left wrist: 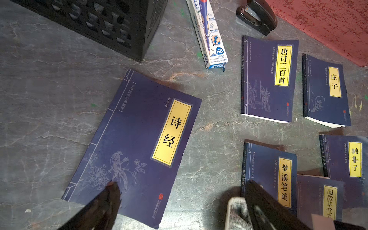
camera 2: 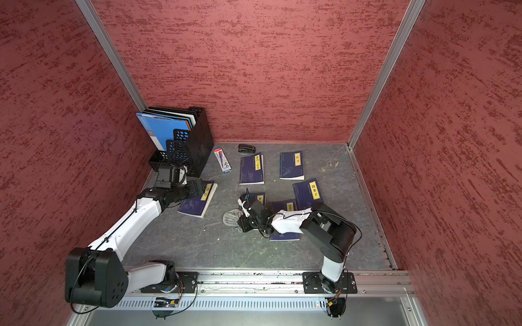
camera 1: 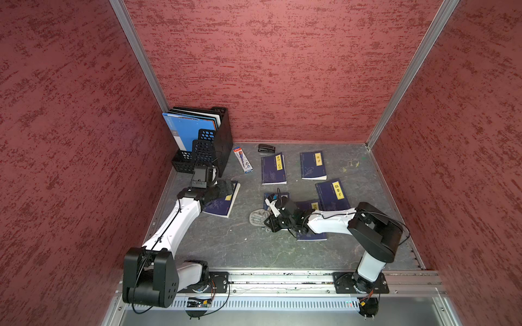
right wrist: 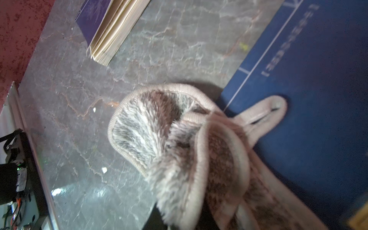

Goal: Wipe the cover of the book
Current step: Wipe the dirt from the cover of the book.

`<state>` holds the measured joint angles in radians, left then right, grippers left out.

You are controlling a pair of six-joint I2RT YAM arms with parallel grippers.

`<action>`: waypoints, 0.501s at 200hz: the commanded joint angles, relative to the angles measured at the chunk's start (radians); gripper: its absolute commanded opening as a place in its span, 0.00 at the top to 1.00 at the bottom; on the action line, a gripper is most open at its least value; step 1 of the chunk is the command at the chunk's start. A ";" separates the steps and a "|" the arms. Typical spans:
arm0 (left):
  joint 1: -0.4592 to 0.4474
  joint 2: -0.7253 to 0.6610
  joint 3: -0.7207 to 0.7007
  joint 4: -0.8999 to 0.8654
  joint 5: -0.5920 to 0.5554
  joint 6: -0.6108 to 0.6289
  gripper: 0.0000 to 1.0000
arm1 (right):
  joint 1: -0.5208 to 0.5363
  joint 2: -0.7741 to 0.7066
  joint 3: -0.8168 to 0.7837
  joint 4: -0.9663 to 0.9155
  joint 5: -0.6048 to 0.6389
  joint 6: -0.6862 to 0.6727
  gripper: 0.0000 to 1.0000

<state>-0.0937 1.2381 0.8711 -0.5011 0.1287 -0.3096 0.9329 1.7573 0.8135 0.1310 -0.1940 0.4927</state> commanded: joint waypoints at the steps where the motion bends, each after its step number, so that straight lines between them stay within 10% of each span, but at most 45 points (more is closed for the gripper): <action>1: -0.005 -0.001 0.005 0.003 -0.005 0.001 0.01 | 0.023 0.027 -0.034 -0.076 0.000 0.058 0.84; 100: -0.005 -0.010 0.008 -0.013 -0.008 0.006 0.01 | -0.172 0.198 0.150 -0.078 0.030 -0.059 0.85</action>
<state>-0.0948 1.2434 0.8711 -0.5014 0.1291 -0.3096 0.8448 1.8740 0.9440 0.1459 -0.2050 0.4881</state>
